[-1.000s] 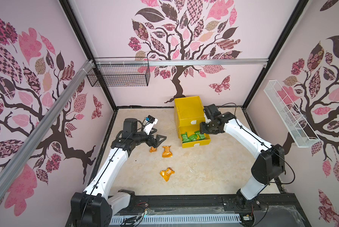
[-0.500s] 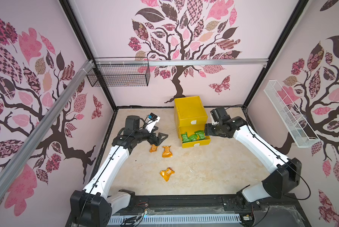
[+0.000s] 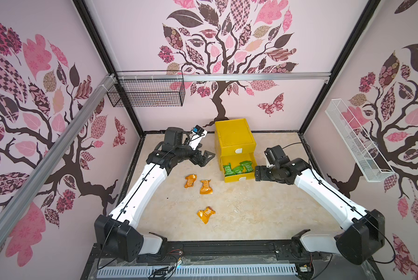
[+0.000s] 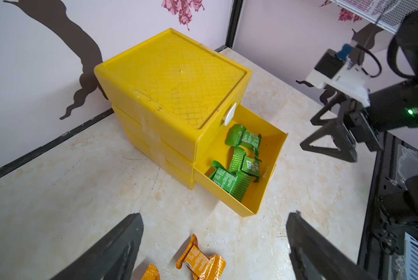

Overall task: Place the cookies into the drawer by color
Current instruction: Place the cookie in the drawer, then close the drawer in the storage box.

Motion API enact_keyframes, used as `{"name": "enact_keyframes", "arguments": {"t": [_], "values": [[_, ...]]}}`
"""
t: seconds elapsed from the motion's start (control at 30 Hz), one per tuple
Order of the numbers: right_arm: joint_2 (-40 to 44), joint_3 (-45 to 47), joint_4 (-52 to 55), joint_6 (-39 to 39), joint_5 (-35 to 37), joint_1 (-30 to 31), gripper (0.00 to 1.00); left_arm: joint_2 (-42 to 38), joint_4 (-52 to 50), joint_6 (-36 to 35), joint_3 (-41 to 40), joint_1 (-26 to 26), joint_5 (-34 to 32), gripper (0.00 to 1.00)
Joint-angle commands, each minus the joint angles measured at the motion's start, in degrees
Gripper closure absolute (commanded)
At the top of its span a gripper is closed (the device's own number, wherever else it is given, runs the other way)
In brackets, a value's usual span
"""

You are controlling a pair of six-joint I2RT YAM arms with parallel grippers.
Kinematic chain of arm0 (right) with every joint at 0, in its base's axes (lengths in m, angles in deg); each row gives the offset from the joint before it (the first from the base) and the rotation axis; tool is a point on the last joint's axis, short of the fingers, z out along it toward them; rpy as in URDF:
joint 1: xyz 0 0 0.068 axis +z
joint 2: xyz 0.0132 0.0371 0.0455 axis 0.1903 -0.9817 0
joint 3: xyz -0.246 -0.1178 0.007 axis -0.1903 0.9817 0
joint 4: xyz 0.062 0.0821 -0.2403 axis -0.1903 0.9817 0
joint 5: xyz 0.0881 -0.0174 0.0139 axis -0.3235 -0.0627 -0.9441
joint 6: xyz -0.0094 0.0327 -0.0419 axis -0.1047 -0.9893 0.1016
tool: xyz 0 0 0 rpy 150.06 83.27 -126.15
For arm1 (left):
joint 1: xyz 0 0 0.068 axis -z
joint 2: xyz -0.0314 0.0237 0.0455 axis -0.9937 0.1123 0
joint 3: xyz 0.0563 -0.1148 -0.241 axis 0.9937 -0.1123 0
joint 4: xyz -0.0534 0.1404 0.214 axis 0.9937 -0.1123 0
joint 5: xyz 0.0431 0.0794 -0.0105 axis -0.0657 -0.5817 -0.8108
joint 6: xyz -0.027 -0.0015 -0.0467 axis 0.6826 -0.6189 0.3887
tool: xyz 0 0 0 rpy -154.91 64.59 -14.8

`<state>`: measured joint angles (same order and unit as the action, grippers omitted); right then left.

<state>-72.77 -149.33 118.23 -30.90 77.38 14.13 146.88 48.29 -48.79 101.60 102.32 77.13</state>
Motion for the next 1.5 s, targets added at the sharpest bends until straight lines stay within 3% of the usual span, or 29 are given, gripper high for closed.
{"name": "enact_keyframes", "arguments": {"t": [0.0, 0.2, 0.67, 0.97, 1.23, 1.47], "values": [[2.3, 1.5, -2.8, -0.1, -0.9, -0.2, 0.05, 3.1, 0.9, 4.9, 3.5, 0.3, -3.0, 0.03], [2.7, 6.2, -7.7, -0.8, -2.5, -0.3, 0.05, 11.2, 0.4, 11.8, 11.3, 1.2, -7.9, 0.03], [1.8, 12.5, -19.0, -0.1, -5.7, -0.9, 0.13, 28.6, -2.1, 24.7, 27.2, 2.7, -8.8, 0.08], [0.1, 14.5, -24.0, 2.3, -7.4, -1.2, 0.19, 36.2, -3.3, 27.0, 32.8, 3.4, -11.4, 0.09], [-1.8, 14.7, -27.9, 2.8, -8.6, -1.2, 0.27, 39.5, -3.5, 27.0, 32.7, 3.6, -9.5, 0.17], [-4.4, 13.2, -32.0, 2.6, -4.7, -1.4, 0.31, 40.1, -3.2, 26.4, 28.4, 3.6, -7.7, 0.23]]}}
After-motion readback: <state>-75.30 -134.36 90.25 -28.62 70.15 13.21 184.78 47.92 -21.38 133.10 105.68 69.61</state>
